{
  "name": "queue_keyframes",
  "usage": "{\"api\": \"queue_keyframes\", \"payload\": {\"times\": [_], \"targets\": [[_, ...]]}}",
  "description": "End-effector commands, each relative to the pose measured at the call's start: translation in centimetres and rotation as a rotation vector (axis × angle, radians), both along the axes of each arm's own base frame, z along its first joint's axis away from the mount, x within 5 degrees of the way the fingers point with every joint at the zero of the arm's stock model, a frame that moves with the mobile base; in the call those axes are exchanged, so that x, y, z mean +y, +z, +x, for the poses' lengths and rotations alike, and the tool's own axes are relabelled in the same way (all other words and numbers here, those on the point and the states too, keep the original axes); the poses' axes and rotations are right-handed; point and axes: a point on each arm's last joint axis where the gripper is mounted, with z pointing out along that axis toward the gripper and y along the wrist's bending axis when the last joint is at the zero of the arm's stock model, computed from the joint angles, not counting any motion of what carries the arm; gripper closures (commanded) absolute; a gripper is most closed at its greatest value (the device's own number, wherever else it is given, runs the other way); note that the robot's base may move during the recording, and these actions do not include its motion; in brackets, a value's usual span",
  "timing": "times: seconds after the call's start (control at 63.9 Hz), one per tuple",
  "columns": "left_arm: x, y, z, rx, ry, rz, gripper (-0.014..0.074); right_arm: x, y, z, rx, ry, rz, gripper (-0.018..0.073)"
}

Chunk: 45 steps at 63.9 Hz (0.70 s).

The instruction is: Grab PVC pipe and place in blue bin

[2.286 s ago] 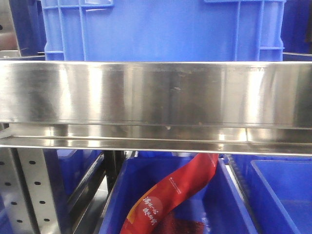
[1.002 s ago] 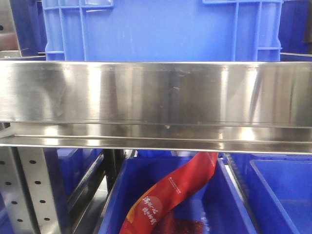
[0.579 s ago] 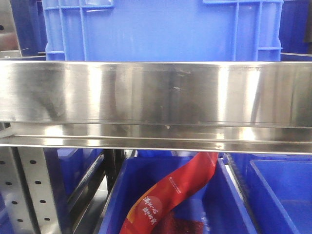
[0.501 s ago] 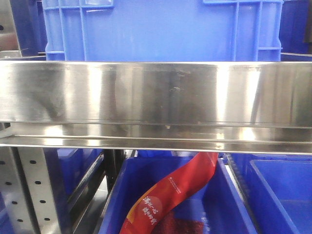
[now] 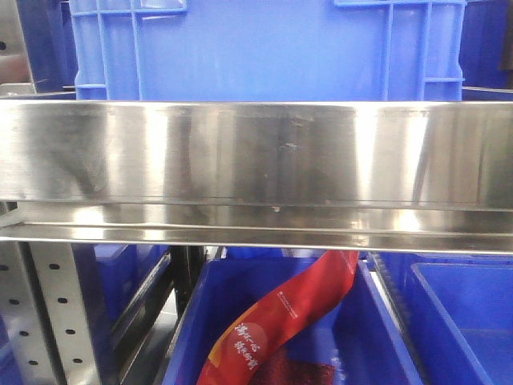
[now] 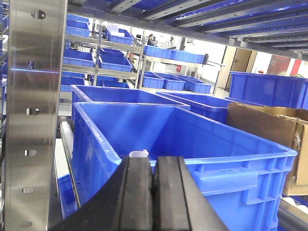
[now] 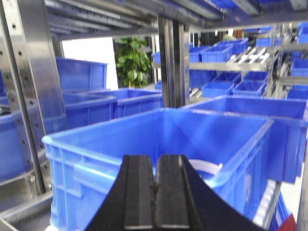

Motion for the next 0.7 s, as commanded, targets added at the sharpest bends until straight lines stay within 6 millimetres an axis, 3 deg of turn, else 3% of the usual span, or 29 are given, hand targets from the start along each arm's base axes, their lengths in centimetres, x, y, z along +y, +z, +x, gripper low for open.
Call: {"api": "queue_keyframes", "payload": {"times": [0.0, 0.125, 0.266, 0.517, 0.689], "targets": [[0.1, 0.2, -0.1, -0.017, 0.008, -0.02, 0.0708, -0.2, 0.1, -0.1, -0.072, -0.021, 0.015, 0.0727], [0.1, 0.2, -0.1, -0.017, 0.008, -0.02, 0.0708, -0.7, -0.9, -0.7, -0.154, -0.059, 0.039, 0.0727], [0.1, 0.2, -0.1, -0.017, 0.008, -0.02, 0.0708, -1.7, -3.9, -1.5, -0.066, -0.161, -0.014, 0.0727], [0.1, 0.2, -0.1, -0.017, 0.008, -0.02, 0.0708, -3.2, -7.3, -3.5, -0.04, -0.385, -0.124, 0.0727], [0.1, 0.2, -0.1, -0.017, 0.008, -0.02, 0.0708, -3.6, -11.3, -4.0, -0.001, -0.468, -0.129, 0.0727]]}}
